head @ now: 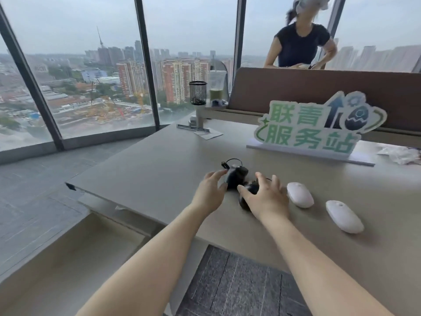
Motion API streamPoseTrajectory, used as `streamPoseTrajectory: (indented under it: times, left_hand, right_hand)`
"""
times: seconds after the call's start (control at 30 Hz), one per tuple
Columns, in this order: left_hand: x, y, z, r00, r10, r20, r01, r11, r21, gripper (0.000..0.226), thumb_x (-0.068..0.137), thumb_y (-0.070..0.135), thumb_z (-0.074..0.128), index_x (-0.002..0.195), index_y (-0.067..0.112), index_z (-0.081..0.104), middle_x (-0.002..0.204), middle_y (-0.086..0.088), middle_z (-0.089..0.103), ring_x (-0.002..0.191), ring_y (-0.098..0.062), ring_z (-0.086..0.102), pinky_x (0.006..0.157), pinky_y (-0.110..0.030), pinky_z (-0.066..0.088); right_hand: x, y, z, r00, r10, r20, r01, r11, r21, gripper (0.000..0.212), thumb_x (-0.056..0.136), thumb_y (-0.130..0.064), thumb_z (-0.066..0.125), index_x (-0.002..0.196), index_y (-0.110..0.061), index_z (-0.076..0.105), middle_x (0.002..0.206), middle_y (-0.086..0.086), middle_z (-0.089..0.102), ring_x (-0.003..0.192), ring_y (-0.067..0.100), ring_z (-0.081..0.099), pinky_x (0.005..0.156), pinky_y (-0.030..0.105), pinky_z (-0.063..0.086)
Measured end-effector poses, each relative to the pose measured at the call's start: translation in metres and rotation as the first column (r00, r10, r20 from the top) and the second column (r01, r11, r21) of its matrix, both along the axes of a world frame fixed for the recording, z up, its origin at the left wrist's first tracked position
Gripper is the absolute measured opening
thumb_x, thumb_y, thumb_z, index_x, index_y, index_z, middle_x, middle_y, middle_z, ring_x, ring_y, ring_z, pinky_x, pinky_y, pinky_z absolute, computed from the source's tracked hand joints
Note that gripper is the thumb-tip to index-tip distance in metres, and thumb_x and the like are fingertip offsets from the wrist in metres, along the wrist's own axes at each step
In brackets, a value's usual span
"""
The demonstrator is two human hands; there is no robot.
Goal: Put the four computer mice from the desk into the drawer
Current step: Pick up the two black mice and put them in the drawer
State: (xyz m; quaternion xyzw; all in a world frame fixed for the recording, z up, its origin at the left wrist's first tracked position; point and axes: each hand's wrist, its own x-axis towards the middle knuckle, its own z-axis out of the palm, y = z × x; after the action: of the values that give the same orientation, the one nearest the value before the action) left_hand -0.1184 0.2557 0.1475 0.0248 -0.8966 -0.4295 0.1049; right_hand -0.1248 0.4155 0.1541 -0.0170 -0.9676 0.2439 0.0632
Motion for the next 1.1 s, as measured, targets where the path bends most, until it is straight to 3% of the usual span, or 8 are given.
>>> streamPoseTrajectory:
  times: [0.13,0.23,0.4,0.6,0.83,0.93,1.03,1.1]
  left_hand:
    - [-0.055,0.021,-0.014,0.993,-0.064,0.095,0.073,0.992,-0.099,0.056,0.093,0.025,0.049,0.146,0.036,0.034,0.157,-0.006,0.028,0.14,-0.033,0.032,0.115,-0.039,0.027]
    - [-0.08,0.026,-0.023,0.991,-0.053,0.126,0.073,0.984,-0.162,0.051,0.093,0.027,0.047,0.142,0.04,0.04,0.16,-0.006,0.023,0.142,-0.038,0.027,0.117,-0.041,0.025]
    - [-0.085,0.027,-0.028,1.0,0.013,-0.007,-0.014,0.98,-0.197,0.044,0.085,0.029,0.057,0.128,0.038,0.054,0.145,0.0,0.044,0.124,-0.034,0.047,0.1,-0.041,0.043]
    - [-0.07,0.027,-0.028,0.994,0.098,-0.057,-0.109,0.968,-0.226,0.041,0.077,0.03,0.061,0.117,0.035,0.057,0.126,-0.005,0.054,0.108,-0.036,0.056,0.088,-0.04,0.05]
    - [-0.004,-0.019,-0.019,0.962,0.258,-0.085,-0.255,0.966,0.05,0.038,0.077,0.019,0.059,0.113,0.032,0.06,0.117,-0.005,0.055,0.103,-0.024,0.056,0.082,-0.027,0.041]
    - [0.035,-0.05,0.001,0.925,0.323,-0.201,-0.284,0.937,0.201,0.034,0.08,0.018,0.06,0.113,0.027,0.059,0.113,-0.005,0.058,0.098,-0.021,0.058,0.082,-0.029,0.047]
    - [0.079,-0.081,0.035,0.847,0.406,-0.342,-0.335,0.909,0.249,0.034,0.082,0.014,0.061,0.114,0.024,0.059,0.111,-0.003,0.058,0.086,-0.009,0.055,0.072,-0.005,0.038]
    - [0.108,-0.102,0.06,0.798,0.425,-0.427,-0.347,0.904,0.251,0.035,0.082,0.015,0.062,0.115,0.025,0.058,0.113,-0.004,0.057,0.089,-0.012,0.055,0.074,-0.012,0.042]
  right_hand:
    - [-0.022,0.004,-0.007,0.993,0.02,0.115,-0.024,0.999,0.033,0.078,0.078,-0.076,0.043,0.146,-0.04,0.027,0.162,0.012,0.011,0.14,0.041,0.024,0.112,0.048,0.023]
    - [-0.032,0.009,-0.016,0.988,0.016,0.154,-0.026,0.998,0.059,0.071,0.079,-0.068,0.046,0.144,-0.041,0.032,0.158,0.014,0.021,0.134,0.041,0.032,0.112,0.047,0.026]
    - [-0.036,0.019,-0.019,0.994,-0.004,0.109,0.001,1.0,0.025,0.056,0.077,-0.046,0.049,0.132,-0.034,0.045,0.13,0.012,0.053,0.12,0.036,0.045,0.102,0.043,0.034]
    - [-0.027,0.02,-0.034,1.0,0.022,-0.012,-0.02,0.993,0.114,0.043,0.082,-0.039,0.055,0.121,-0.023,0.048,0.12,0.016,0.056,0.114,0.036,0.045,0.097,0.043,0.035]
    - [0.005,0.013,-0.022,0.984,0.065,-0.166,-0.08,0.994,-0.081,0.041,0.077,-0.033,0.061,0.114,-0.018,0.055,0.103,0.019,0.062,0.096,0.036,0.049,0.088,0.04,0.035]
    - [0.035,-0.012,-0.001,0.949,0.146,-0.279,-0.205,0.959,-0.197,0.044,0.078,-0.034,0.06,0.118,-0.016,0.054,0.103,0.016,0.061,0.093,0.028,0.044,0.089,0.037,0.032]
    - [0.07,-0.048,0.021,0.908,0.217,-0.358,-0.336,0.887,-0.316,0.05,0.077,-0.038,0.057,0.123,-0.021,0.052,0.112,0.01,0.058,0.097,0.02,0.036,0.087,0.034,0.034]
    - [0.092,-0.075,0.032,0.874,0.262,-0.409,-0.419,0.832,-0.362,0.047,0.079,-0.035,0.062,0.123,-0.025,0.05,0.116,0.004,0.056,0.104,0.019,0.038,0.085,0.031,0.033]
